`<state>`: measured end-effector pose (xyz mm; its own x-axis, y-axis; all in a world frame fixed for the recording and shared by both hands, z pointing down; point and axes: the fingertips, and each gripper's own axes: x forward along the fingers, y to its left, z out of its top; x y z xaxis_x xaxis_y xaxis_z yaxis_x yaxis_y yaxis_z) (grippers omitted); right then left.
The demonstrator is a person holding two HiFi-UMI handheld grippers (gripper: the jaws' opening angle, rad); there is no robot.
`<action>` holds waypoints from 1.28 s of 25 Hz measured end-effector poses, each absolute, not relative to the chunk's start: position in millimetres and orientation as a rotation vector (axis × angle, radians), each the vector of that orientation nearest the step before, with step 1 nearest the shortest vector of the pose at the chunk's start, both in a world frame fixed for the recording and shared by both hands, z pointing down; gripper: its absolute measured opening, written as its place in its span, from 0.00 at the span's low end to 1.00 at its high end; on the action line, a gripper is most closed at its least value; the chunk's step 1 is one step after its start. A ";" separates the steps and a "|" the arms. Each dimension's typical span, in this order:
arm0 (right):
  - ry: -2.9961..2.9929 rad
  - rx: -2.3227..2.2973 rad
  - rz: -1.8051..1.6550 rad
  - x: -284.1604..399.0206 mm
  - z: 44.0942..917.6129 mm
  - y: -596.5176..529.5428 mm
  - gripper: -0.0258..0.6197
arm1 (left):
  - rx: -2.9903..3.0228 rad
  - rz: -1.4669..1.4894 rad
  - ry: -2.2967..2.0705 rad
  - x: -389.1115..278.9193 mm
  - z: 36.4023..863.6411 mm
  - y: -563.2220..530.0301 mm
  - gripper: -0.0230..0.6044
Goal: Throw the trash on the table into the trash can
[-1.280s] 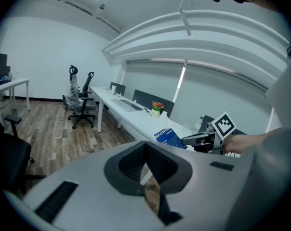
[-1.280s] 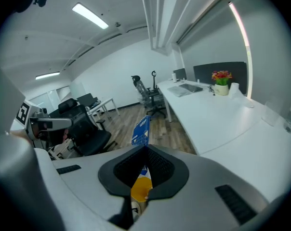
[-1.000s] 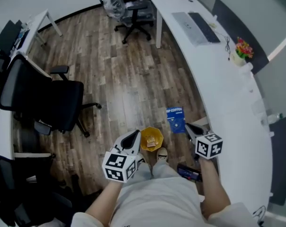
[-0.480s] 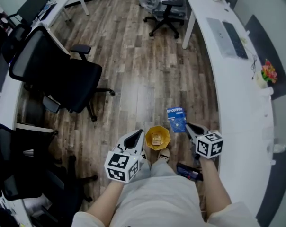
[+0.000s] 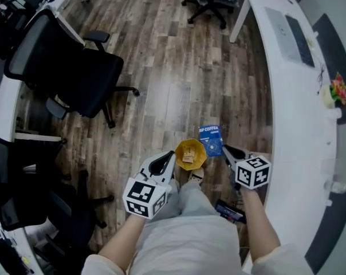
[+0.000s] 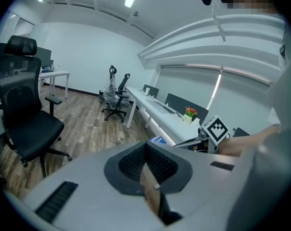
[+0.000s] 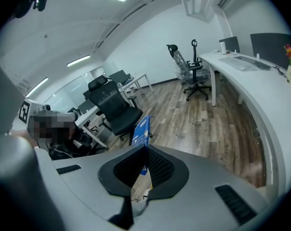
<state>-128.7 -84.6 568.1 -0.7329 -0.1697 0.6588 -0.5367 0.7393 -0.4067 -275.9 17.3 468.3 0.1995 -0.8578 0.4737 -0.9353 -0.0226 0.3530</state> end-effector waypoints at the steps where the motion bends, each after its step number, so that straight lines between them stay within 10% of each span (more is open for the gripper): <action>1: -2.325 0.521 0.793 -130.3 574.2 -83.4 0.10 | 1.888 0.170 -1.660 -276.2 472.7 16.9 0.04; 32: -1.998 0.447 0.851 -131.2 947.3 -29.6 0.10 | 1.814 0.269 -1.496 -272.2 758.9 17.8 0.04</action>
<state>-131.2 -29.6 947.3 -0.5371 0.0157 0.8433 -0.5974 0.6988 -0.3935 -272.2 17.8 758.9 0.2929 -0.7510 0.5918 -0.9103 -0.0297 0.4129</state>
